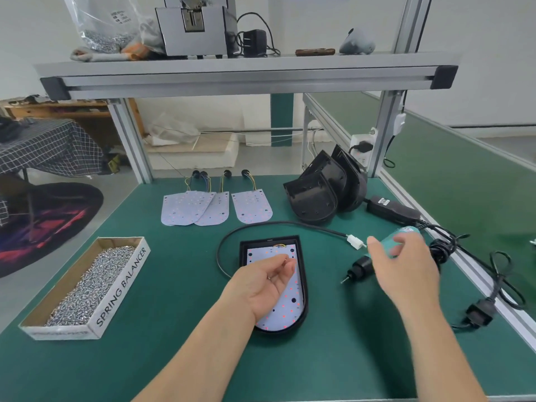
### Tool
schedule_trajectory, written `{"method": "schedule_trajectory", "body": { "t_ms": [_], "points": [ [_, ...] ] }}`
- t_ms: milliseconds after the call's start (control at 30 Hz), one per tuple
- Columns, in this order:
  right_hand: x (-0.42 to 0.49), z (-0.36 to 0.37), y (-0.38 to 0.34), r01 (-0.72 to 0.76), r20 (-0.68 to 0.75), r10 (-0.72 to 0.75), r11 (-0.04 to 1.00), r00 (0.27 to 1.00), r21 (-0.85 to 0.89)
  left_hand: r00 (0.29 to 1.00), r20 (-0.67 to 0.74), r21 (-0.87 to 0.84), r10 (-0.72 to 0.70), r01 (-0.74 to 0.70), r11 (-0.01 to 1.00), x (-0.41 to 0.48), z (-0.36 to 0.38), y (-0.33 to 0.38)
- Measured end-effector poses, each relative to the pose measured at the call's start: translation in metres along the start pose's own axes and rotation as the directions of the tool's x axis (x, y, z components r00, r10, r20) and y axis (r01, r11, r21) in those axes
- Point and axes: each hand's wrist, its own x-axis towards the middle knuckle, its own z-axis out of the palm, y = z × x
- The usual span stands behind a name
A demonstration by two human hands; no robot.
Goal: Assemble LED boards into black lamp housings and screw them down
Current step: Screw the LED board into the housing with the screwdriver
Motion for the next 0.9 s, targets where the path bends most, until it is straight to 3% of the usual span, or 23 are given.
{"method": "schedule_trajectory", "body": {
  "t_ms": [100, 233, 367, 433, 533, 600, 767, 900],
  "points": [
    [0.037, -0.002, 0.017, -0.193, 0.154, 0.231, 0.954, 0.961, -0.227, 1.0, -0.004, 0.023, 0.012, -0.012, 1.0, -0.001, 0.001, 0.0],
    [0.056, 0.018, 0.007, -0.199, 0.186, 0.257, 0.938, 0.948, -0.283, 0.999, -0.033, 0.037, 0.009, -0.008, 0.999, -0.001, 0.001, 0.001],
    [0.058, 0.02, 0.006, -0.36, 0.107, 0.372, 0.926, 0.922, -0.118, 1.0, -0.023, 0.034, 0.011, -0.01, 0.999, -0.004, 0.001, -0.001],
    [0.053, 0.022, 0.019, -0.422, 0.083, 0.414, 0.897, 0.906, 0.129, 1.0, -0.017, 0.024, 0.013, -0.012, 1.0, -0.004, 0.0, -0.001],
    [0.045, 0.019, 0.023, -0.419, 0.196, 0.383, 0.677, 0.903, 0.605, 0.999, -0.022, 0.023, 0.028, -0.027, 0.999, -0.004, 0.0, 0.0],
    [0.034, 0.019, 0.018, -0.411, 0.282, 0.321, 0.476, 0.904, 0.777, 0.999, -0.027, 0.035, 0.032, -0.031, 0.999, -0.005, 0.0, 0.0],
    [0.008, 0.015, 0.001, -0.385, 0.384, 0.041, 0.157, 0.923, 0.909, 0.998, -0.054, 0.082, 0.036, -0.031, 0.996, -0.005, 0.0, 0.0],
    [0.001, 0.01, -0.005, -0.485, 0.453, -0.228, -0.113, 0.862, 0.867, 0.998, -0.045, 0.081, 0.039, -0.035, 0.996, -0.006, 0.001, -0.002]
  ]
}}
